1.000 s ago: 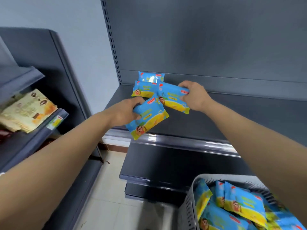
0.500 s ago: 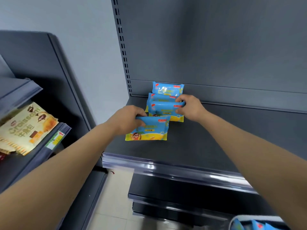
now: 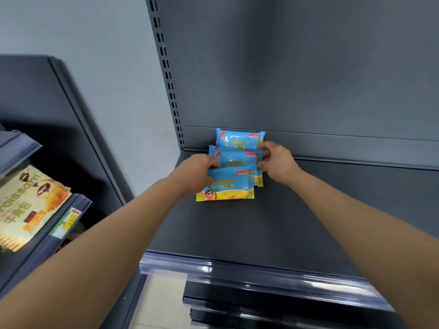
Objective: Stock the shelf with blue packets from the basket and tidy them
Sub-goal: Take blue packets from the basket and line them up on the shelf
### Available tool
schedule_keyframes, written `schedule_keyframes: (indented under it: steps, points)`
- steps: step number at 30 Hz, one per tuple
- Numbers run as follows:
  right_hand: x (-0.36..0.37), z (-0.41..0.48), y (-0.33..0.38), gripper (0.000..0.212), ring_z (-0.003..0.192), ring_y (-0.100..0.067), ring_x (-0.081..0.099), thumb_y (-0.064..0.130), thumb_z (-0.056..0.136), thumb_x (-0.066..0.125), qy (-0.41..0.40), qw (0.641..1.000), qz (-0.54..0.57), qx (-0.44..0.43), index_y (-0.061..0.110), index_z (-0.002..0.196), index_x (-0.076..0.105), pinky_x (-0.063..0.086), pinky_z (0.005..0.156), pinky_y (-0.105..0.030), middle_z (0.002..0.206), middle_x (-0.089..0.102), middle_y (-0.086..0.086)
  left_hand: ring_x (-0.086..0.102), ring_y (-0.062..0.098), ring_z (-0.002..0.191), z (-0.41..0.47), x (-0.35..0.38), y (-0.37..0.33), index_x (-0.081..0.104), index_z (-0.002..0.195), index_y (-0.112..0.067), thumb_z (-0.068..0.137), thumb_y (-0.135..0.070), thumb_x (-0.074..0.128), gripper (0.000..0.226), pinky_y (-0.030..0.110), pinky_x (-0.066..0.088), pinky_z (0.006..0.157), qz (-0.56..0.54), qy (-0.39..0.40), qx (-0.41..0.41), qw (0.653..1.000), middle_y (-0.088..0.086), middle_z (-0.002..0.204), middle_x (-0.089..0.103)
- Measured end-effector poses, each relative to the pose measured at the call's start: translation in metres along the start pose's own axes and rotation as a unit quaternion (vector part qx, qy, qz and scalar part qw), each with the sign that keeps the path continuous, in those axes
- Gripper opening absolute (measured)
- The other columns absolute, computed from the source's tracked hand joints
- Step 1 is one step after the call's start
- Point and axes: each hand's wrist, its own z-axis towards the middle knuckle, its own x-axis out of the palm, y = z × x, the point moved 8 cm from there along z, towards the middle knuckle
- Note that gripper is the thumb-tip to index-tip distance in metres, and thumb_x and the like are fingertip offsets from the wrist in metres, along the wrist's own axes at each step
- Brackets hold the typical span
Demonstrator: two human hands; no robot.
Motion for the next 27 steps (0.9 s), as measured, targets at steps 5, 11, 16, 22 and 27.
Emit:
schedule_keyframes:
  steps: [5, 11, 16, 22, 27]
  points:
    - [-0.016, -0.008, 0.005, 0.039, 0.099, -0.012, 0.054, -0.001, 0.087, 0.056, -0.031, 0.999, -0.009, -0.026, 0.008, 0.125, 0.051, 0.044, 0.083, -0.02, 0.117, 0.058, -0.007, 0.05, 0.016, 0.093, 0.024, 0.006, -0.012, 0.053, 0.126, -0.014, 0.08, -0.012, 0.067, 0.047, 0.026, 0.042, 0.077, 0.037, -0.009, 0.025, 0.999, 0.005, 0.12, 0.056]
    - [-0.039, -0.03, 0.015, 0.034, 0.1, -0.016, 0.056, 0.007, 0.089, 0.055, -0.068, 0.992, -0.08, -0.067, 0.011, 0.123, 0.055, 0.045, 0.086, -0.024, 0.114, 0.061, -0.007, 0.048, 0.024, 0.109, 0.041, 0.017, -0.012, 0.05, 0.124, -0.012, 0.077, -0.016, 0.071, 0.052, 0.037, 0.044, 0.093, 0.058, -0.013, 0.012, 0.998, 0.008, 0.123, 0.05]
    - [-0.045, -0.054, 0.025, 0.038, 0.113, -0.023, 0.053, 0.014, 0.091, 0.055, -0.067, 0.976, -0.177, -0.111, 0.011, 0.129, 0.05, 0.045, 0.094, -0.036, 0.124, 0.057, -0.008, 0.04, 0.027, 0.115, 0.038, 0.015, -0.02, 0.044, 0.127, -0.014, 0.078, -0.028, 0.068, 0.056, 0.041, 0.035, 0.097, 0.161, -0.055, 0.015, 0.985, 0.008, 0.125, 0.045]
    - [-0.061, -0.085, 0.039, 0.044, 0.123, -0.026, 0.041, 0.024, 0.093, 0.052, -0.094, 0.937, -0.297, -0.158, 0.013, 0.134, 0.043, 0.032, 0.101, -0.037, 0.133, 0.049, -0.006, 0.034, 0.027, 0.123, 0.017, 0.013, -0.044, 0.034, 0.137, -0.016, 0.079, -0.032, 0.067, 0.069, 0.041, 0.029, 0.104, 0.16, -0.083, 0.032, 0.983, 0.006, 0.134, 0.036]
    - [-0.091, -0.128, 0.059, 0.045, 0.125, -0.027, 0.04, 0.024, 0.091, 0.055, -0.152, 0.908, -0.33, -0.208, 0.01, 0.134, 0.045, 0.029, 0.1, -0.035, 0.133, 0.049, -0.007, 0.038, 0.025, 0.116, -0.023, -0.019, -0.109, 0.044, 0.13, -0.016, 0.083, -0.028, 0.065, 0.053, 0.034, 0.027, 0.097, 0.116, -0.175, 0.125, 0.97, 0.004, 0.127, 0.044]
